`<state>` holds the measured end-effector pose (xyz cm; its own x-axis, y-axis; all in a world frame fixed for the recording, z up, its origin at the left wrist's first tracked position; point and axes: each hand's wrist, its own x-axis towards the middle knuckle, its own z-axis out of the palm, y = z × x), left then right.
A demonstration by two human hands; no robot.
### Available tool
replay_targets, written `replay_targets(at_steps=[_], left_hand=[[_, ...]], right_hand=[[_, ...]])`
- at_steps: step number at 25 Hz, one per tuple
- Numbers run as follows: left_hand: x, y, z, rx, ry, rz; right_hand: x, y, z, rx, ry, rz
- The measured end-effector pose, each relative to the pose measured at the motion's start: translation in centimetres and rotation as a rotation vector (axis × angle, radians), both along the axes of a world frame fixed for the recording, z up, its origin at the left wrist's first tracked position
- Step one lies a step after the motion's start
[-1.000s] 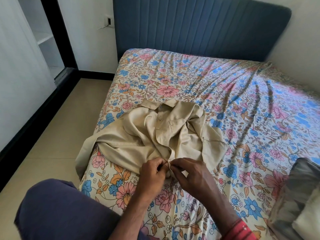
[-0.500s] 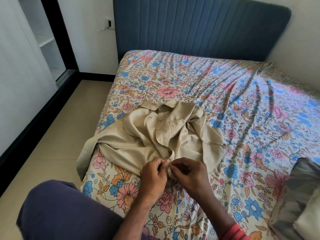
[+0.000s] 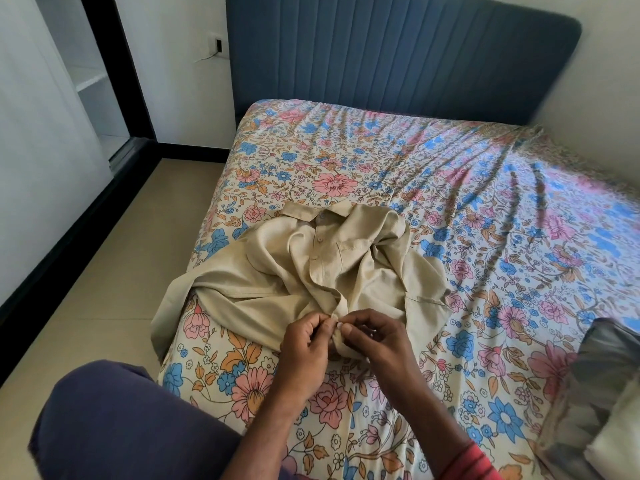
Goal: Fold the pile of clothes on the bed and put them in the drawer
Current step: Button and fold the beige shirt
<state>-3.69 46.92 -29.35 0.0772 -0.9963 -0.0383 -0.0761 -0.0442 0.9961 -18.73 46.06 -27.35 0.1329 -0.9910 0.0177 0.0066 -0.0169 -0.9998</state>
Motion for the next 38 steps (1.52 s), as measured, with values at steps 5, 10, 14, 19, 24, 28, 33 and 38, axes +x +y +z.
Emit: replay_targets(at_steps=[5, 10, 14, 19, 24, 28, 33, 38], left_hand=[[-0.1, -0.3, -0.1, -0.043, -0.02, 0.016], [0.4, 0.1, 0.8, -0.077, -0.01, 0.033], [2.6, -0.1, 1.0, -0.271, -0.327, 0.001], [3.6, 0.8, 0.5, -0.24, -0.763, -0.195], [7.7, -0.4, 2.8, -0.191, -0.733, -0.13], [11.9, -1.0, 7.6, -0.034, -0.47, -0.188], [13.6, -6.8, 12.6, 0.008, -0.507, -0.187], [12.2, -13.2, 20.2, -0.504, -0.854, 0.308]], right_hand=[[1.0, 0.4, -0.8, -0.008, -0.005, -0.151], [0.5, 0.2, -0.8, -0.121, 0.27, -0.195], [-1.2, 0.3, 0.1, -0.207, 0.591, 0.086], [-2.3, -0.5, 1.2, -0.269, 0.69, 0.005], [-5.5, -1.8, 5.2, -0.134, 0.644, 0.146], [-9.0, -4.2, 9.7, -0.028, 0.714, 0.533], [-8.7, -10.1, 13.5, -0.068, 0.864, 0.61], [-3.0, -15.5, 18.5, -0.748, 0.897, -0.458]])
